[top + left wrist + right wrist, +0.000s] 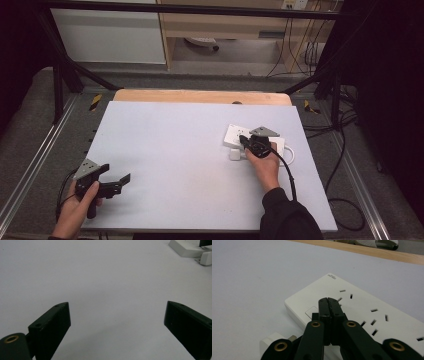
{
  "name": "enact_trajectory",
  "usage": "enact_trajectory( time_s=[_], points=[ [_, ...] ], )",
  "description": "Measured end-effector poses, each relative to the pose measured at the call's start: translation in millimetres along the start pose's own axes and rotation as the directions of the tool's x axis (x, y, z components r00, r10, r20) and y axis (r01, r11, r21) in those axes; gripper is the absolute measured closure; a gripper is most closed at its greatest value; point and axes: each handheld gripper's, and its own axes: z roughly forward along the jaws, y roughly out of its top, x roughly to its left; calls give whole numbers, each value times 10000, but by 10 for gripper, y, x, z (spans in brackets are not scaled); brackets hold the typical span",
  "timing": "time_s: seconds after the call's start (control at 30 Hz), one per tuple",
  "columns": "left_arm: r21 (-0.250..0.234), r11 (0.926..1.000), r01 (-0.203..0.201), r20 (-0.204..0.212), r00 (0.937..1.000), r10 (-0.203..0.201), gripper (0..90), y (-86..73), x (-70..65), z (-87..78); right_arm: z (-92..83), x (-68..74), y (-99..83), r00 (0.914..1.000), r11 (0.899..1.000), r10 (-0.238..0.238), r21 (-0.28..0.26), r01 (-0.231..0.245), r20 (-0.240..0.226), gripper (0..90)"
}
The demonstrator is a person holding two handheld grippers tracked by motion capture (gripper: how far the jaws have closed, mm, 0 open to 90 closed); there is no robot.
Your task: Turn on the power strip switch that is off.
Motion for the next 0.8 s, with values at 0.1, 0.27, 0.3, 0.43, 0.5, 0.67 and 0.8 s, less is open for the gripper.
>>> enact_trajectory(
  time_s=[0.1,0.27,0.3,0.43,0.5,0.67,0.8],
  points=[
    [2,10000,14,-14,10000,-14,70,0,0,-1,1,2,-3,10000,10000,18,-13,-18,-19,900],
    [-6,10000,7,5,10000,-7,70,0,0,-1,3,2,-14,10000,10000,22,-91,-22,-10,900],
    [-5,10000,0,0,10000,0,70,0,1,-1,1,2,-19,10000,10000,2,-97,-2,-20,900],
    [-31,10000,9,-28,10000,-9,70,1,2,-3,-2,1,-26,10000,9999,77,-139,-77,-41,900],
    [-25,10000,-3,-21,10000,3,69,1,2,-1,-5,-3,-30,9999,9998,87,-156,-88,-78,900],
    [-26,10000,7,-37,10000,-7,70,1,2,-3,-9,5,-31,10000,9999,-59,-149,58,-13,900],
    [-23,10000,3,-12,10000,-3,70,1,1,-1,-10,4,-36,10000,9998,-2,-181,2,-38,900]
  ],
)
